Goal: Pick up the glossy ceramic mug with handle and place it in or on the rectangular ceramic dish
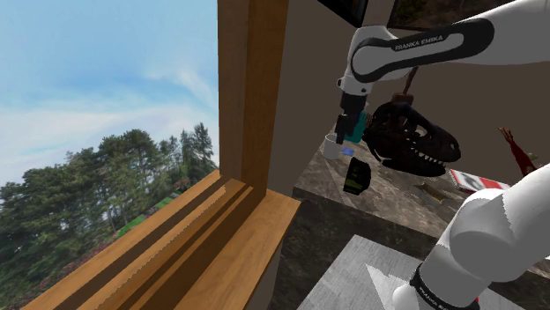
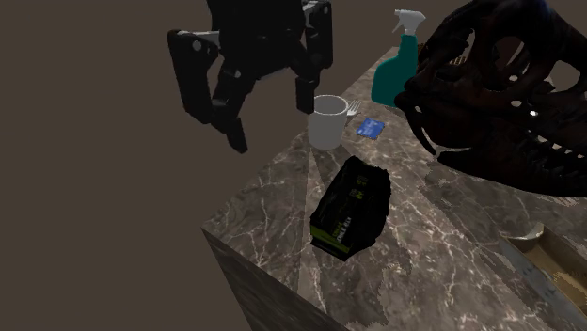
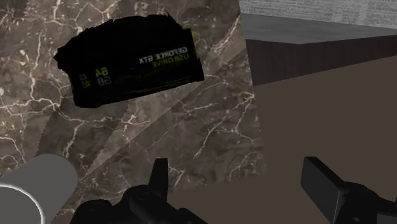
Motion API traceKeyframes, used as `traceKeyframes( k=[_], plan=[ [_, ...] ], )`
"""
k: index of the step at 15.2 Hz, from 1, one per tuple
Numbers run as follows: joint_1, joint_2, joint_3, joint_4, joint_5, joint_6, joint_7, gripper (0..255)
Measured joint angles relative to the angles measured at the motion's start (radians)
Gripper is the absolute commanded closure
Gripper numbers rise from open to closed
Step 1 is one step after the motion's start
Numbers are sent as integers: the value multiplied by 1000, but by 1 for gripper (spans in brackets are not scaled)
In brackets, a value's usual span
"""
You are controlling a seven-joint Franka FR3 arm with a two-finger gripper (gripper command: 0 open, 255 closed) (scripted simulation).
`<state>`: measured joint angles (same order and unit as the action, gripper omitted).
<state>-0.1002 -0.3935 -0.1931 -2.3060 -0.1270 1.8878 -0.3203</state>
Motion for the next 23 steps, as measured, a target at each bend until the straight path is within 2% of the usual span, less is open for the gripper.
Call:
traceKeyframes(
  k=[8, 13, 19, 23],
  plan=[
    [-34, 275, -89, 168, 11, 120, -119, 0],
    [-60, 462, -122, 311, 54, 168, -190, 0],
    [-115, 669, -143, 509, 114, 180, -275, 0],
    [-129, 711, -145, 518, 128, 218, -291, 0]
  ],
)
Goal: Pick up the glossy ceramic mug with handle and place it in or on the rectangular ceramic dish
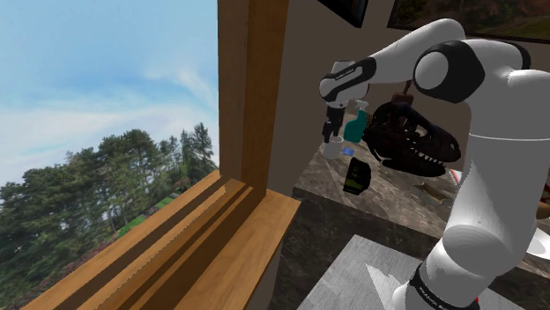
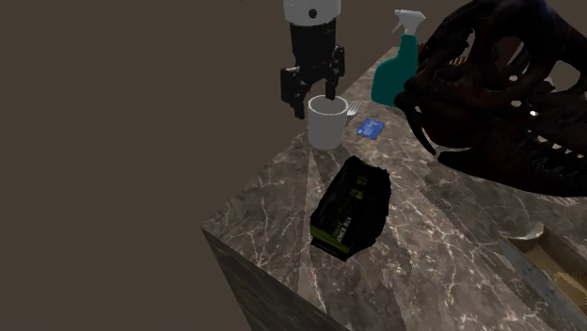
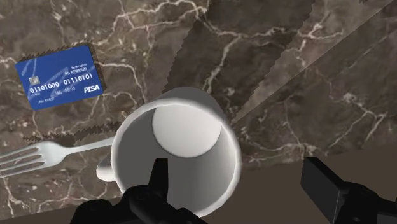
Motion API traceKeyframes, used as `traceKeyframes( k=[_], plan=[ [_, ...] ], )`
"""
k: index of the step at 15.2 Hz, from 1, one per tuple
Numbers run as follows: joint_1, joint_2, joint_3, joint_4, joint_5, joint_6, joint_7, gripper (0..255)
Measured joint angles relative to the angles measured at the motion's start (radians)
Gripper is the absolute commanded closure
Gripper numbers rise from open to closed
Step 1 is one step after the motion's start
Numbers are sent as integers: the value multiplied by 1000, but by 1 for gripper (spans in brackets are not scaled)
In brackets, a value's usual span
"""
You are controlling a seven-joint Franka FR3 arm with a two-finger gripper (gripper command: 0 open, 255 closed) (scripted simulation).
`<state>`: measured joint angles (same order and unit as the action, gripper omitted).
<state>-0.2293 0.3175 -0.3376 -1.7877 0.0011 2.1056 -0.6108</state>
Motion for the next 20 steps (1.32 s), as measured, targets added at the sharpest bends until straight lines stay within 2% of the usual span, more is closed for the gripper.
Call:
traceKeyframes(
  k=[4, 10, 11, 20],
  plan=[
    [-4, 26, 3, -22, 8, 43, -6, 0],
    [-5, 30, 4, -25, 9, 49, -7, 0],
    [-5, 30, 4, -25, 9, 50, -7, 255],
    [-5, 30, 4, -25, 9, 50, -7, 255]
  ],
)
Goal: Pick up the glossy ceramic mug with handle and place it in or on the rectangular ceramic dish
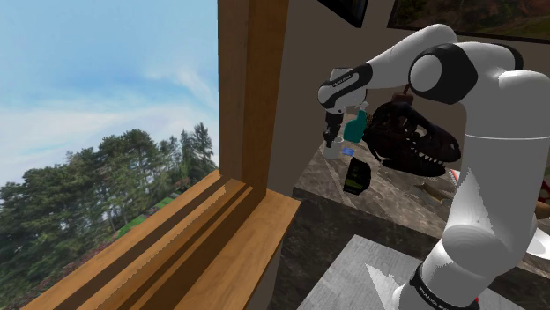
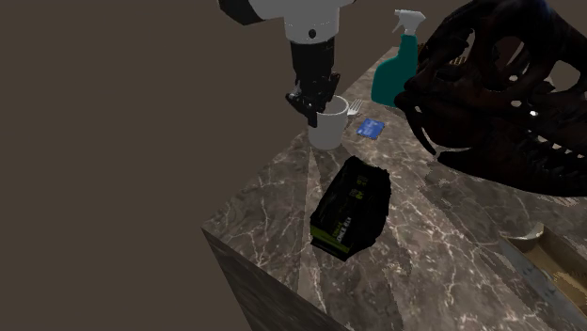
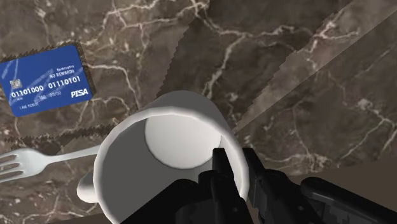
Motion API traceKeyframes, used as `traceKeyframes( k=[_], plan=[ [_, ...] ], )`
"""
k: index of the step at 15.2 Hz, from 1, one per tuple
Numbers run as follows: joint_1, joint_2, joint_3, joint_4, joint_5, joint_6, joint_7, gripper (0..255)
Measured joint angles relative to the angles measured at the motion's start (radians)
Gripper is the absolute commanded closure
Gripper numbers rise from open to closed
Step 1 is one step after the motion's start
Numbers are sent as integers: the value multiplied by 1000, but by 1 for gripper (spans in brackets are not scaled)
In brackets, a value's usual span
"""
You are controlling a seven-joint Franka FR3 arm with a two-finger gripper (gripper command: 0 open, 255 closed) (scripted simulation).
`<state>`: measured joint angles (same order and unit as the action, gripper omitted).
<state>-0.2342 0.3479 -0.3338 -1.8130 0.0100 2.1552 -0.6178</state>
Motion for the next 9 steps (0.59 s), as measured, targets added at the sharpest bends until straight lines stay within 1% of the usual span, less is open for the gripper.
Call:
traceKeyframes(
  k=[2, 9],
  plan=[
    [1, -5, 0, 0, -2, -5, 1, 255],
    [4, -42, -6, 37, -13, -77, 1, 255]
  ],
)
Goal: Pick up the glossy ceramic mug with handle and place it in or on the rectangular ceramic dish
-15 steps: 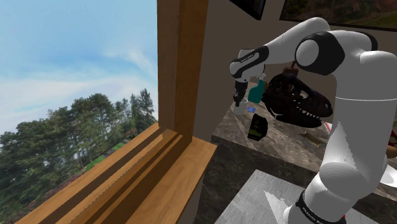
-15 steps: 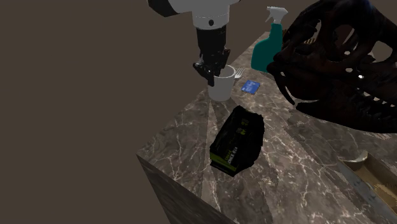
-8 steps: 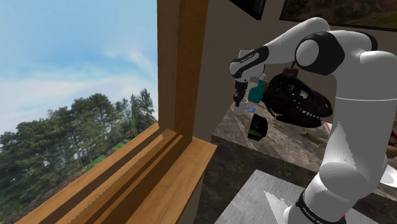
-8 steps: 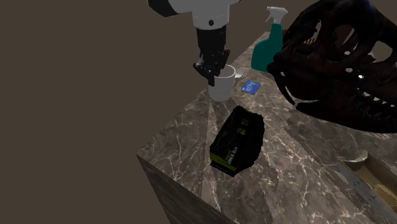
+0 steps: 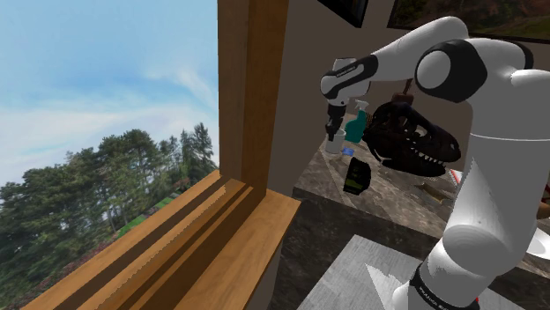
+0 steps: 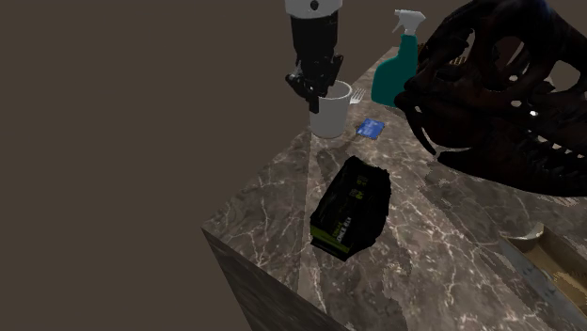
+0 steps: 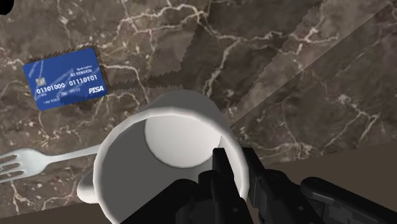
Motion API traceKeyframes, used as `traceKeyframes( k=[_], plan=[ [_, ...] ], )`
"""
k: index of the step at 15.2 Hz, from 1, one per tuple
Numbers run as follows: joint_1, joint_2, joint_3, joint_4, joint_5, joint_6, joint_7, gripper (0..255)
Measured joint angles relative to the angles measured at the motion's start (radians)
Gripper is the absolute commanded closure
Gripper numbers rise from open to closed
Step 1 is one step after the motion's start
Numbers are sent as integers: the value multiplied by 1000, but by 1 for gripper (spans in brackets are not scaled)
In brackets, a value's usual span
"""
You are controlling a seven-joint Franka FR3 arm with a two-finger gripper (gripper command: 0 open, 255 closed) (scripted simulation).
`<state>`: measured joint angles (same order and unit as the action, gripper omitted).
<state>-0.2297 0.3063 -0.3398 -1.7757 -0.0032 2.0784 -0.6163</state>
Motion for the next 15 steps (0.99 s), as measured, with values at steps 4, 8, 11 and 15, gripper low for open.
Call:
traceKeyframes(
  k=[4, 8, 11, 15],
  plan=[
    [1, -13, -2, 35, -4, -48, 0, 255],
    [1, -28, -4, 71, -9, -99, -2, 255],
    [3, -38, -5, 100, -12, -137, -1, 255],
    [2, -46, -7, 144, -14, -187, -5, 255]
  ],
)
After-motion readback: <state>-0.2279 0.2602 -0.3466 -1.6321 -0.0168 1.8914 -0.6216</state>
